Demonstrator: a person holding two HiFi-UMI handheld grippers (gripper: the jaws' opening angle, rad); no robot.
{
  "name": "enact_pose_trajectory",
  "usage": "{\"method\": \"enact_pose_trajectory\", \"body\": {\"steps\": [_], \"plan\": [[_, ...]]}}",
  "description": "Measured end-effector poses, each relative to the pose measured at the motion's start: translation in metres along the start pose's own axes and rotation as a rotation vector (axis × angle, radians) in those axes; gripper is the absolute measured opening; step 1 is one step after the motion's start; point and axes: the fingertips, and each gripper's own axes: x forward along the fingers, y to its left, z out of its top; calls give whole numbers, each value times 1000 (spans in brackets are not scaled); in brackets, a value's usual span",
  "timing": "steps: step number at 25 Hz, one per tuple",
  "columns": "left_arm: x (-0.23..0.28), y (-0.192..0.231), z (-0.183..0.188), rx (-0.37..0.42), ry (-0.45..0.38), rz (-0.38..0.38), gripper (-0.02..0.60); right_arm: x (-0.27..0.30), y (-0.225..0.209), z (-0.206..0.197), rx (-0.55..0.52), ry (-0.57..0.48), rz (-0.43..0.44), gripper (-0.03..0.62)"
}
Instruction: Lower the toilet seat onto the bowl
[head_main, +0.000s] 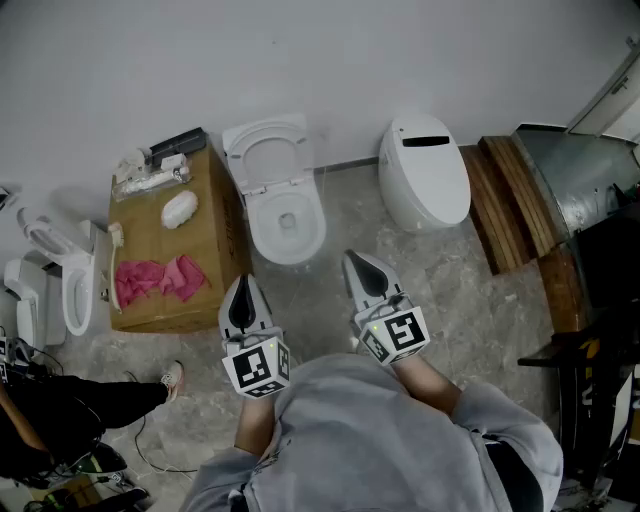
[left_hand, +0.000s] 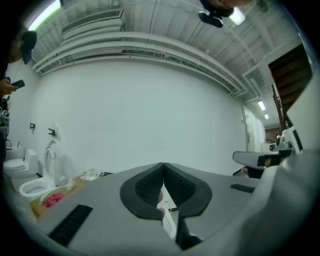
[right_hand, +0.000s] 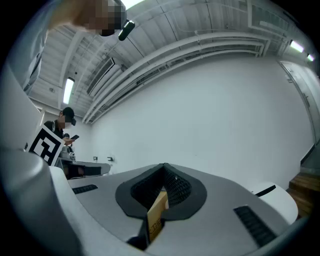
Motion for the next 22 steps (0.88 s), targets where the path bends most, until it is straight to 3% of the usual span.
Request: {"method": "enact_pose_trajectory", "body": {"steps": [22], "plan": [[-2,-14,1,17,2,8,0,-9,-3,5,-7,-13,23,-3]]}}
